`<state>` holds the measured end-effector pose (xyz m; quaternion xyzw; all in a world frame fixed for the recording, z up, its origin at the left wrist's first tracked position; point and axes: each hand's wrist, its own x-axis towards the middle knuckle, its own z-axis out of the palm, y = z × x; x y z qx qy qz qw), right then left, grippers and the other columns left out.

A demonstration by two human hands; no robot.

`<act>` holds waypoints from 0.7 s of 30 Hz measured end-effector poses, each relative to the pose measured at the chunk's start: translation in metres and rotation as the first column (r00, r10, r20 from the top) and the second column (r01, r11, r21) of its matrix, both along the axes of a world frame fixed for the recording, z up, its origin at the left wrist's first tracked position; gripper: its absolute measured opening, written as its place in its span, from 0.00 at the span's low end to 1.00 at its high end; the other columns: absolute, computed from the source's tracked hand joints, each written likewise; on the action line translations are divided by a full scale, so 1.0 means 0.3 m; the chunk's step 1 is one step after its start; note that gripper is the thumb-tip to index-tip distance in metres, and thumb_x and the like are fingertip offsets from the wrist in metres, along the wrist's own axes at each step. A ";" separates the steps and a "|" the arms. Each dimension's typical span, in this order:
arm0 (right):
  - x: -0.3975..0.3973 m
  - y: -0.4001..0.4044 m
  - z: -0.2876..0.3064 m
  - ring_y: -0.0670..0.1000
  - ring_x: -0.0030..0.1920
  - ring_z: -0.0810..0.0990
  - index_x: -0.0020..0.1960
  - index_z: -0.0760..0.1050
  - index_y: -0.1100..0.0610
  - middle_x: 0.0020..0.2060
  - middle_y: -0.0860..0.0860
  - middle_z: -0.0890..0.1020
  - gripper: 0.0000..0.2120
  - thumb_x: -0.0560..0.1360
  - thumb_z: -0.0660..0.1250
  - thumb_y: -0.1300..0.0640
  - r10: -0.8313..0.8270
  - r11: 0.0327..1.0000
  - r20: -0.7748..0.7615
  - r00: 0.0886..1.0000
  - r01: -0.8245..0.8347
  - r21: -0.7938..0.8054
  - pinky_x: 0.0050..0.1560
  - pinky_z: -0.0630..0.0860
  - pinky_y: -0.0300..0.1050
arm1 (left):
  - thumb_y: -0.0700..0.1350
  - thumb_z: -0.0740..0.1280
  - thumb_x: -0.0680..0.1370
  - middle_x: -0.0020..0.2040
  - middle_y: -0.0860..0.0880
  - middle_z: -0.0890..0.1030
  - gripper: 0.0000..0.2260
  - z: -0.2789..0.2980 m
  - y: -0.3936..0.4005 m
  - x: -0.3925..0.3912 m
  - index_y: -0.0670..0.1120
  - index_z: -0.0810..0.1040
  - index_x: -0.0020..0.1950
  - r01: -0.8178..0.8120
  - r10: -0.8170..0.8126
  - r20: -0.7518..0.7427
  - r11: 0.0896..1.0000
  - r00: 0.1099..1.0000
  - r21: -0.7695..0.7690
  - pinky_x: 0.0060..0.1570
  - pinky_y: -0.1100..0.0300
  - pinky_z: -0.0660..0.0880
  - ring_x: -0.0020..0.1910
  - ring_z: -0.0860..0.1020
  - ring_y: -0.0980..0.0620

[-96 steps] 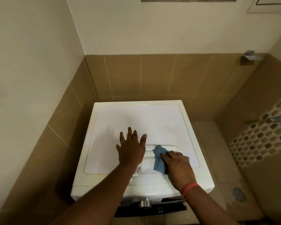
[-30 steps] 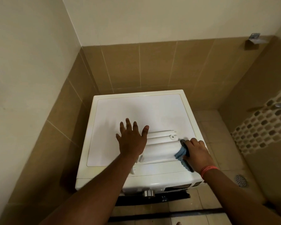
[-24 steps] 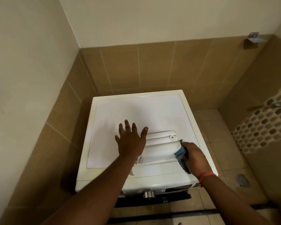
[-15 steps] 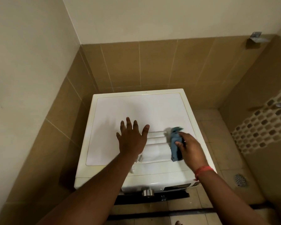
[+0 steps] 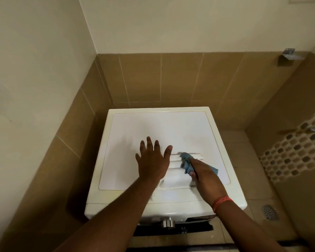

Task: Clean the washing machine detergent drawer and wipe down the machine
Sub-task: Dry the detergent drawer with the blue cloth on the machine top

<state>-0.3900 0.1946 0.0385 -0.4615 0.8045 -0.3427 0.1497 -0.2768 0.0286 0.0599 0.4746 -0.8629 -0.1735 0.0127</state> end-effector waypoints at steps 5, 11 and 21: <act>0.002 -0.029 -0.019 0.44 0.56 0.78 0.66 0.76 0.51 0.56 0.43 0.79 0.17 0.80 0.62 0.63 -0.024 0.997 -0.001 1.000 0.024 0.080 0.55 0.64 0.23 | 0.69 0.41 0.78 0.81 0.46 0.49 0.36 -0.004 -0.004 0.001 0.50 0.57 0.79 0.000 0.000 0.002 1.000 1.000 -0.008 0.74 0.39 0.55 0.79 0.48 0.43; 0.091 -0.124 0.033 0.43 0.58 0.76 0.70 0.71 0.49 0.62 0.44 0.78 0.25 0.76 0.63 0.65 0.415 0.910 -0.113 0.903 -0.414 0.033 0.57 0.73 0.35 | 0.70 0.40 0.76 0.81 0.46 0.48 0.37 0.000 -0.020 -0.002 0.51 0.56 0.80 0.006 -0.006 -0.007 1.000 1.000 -0.002 0.76 0.41 0.53 0.80 0.47 0.44; -0.120 -0.051 -0.080 0.52 0.77 0.58 0.79 0.54 0.52 0.77 0.48 0.61 0.28 0.81 0.56 0.60 0.210 0.961 -0.295 0.932 -0.142 0.237 0.74 0.47 0.41 | 0.70 0.36 0.74 0.81 0.46 0.45 0.40 0.007 -0.016 -0.013 0.51 0.55 0.80 0.000 0.002 0.026 0.998 1.000 -0.058 0.76 0.43 0.53 0.80 0.44 0.45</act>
